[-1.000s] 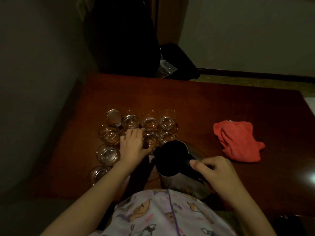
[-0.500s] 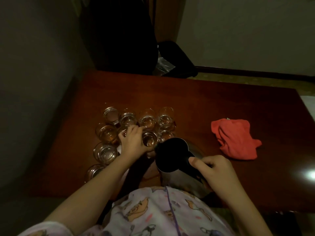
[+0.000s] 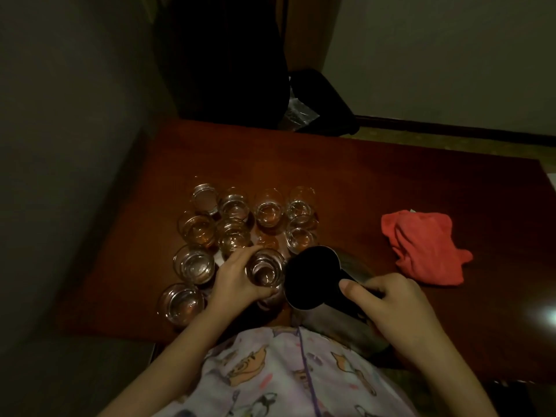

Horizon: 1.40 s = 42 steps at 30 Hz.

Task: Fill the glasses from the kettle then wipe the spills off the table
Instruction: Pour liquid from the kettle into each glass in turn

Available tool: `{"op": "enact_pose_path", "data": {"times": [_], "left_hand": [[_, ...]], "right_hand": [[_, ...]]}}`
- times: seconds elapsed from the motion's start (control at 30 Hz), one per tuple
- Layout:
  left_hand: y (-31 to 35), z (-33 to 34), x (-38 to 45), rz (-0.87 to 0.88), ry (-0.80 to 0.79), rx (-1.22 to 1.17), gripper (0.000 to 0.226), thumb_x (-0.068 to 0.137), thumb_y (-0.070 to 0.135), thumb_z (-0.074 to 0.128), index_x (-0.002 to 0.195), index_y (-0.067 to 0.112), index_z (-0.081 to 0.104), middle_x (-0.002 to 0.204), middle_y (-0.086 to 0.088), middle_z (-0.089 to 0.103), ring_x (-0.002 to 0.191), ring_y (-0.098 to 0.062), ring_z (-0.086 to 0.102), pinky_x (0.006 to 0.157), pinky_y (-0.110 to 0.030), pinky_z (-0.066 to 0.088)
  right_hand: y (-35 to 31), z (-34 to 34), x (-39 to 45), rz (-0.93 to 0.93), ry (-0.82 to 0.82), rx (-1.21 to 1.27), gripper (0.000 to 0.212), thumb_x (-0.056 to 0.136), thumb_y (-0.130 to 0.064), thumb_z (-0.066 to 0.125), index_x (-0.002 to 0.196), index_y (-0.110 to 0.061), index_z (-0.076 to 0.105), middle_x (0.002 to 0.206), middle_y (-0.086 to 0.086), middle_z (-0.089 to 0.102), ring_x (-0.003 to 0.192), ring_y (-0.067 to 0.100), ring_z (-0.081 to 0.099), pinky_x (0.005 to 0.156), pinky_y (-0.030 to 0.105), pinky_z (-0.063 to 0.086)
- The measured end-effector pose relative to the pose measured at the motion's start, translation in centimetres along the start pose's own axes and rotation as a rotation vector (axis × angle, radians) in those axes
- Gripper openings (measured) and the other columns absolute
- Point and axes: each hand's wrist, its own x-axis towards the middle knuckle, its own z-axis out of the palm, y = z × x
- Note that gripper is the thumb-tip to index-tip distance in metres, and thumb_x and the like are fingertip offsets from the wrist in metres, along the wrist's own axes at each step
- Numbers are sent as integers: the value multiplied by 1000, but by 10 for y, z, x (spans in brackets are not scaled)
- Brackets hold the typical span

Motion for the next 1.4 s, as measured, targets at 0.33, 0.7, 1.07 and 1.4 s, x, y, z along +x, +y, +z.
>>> {"op": "enact_pose_path", "data": {"times": [0.33, 0.7, 1.07, 1.4], "left_hand": [[5, 4, -9, -124, -55, -63, 80, 49, 31, 90, 120, 20, 56, 111, 12, 54, 97, 2, 51, 78, -4, 35], [4, 8, -7, -148, -49, -69, 79, 45, 33, 91, 117, 21, 58, 108, 10, 57, 97, -1, 53, 78, -3, 34], [4, 10, -8, -156, -52, -73, 78, 46, 33, 90, 116, 21, 58, 111, 7, 57, 98, -3, 54, 78, -5, 36], [6, 9, -10, -178, -50, -78, 81, 45, 30, 92, 118, 18, 58, 111, 7, 56, 96, 0, 51, 74, 2, 33]], "right_hand": [[-12, -10, 1, -65, -34, -168, 66, 67, -66, 43, 53, -2, 52, 47, 7, 47, 49, 26, 48, 51, 34, 30], [-16, -20, 3, -68, -110, -239, 56, 67, -64, 43, 46, -12, 46, 42, 4, 39, 43, 21, 42, 49, 34, 27], [-16, -19, 5, -88, -123, -257, 61, 67, -66, 42, 48, -9, 49, 45, 6, 41, 47, 24, 43, 52, 33, 28], [-18, -20, 2, -86, -120, -247, 65, 69, -65, 45, 55, -3, 56, 44, 4, 42, 45, 23, 44, 51, 33, 30]]}}
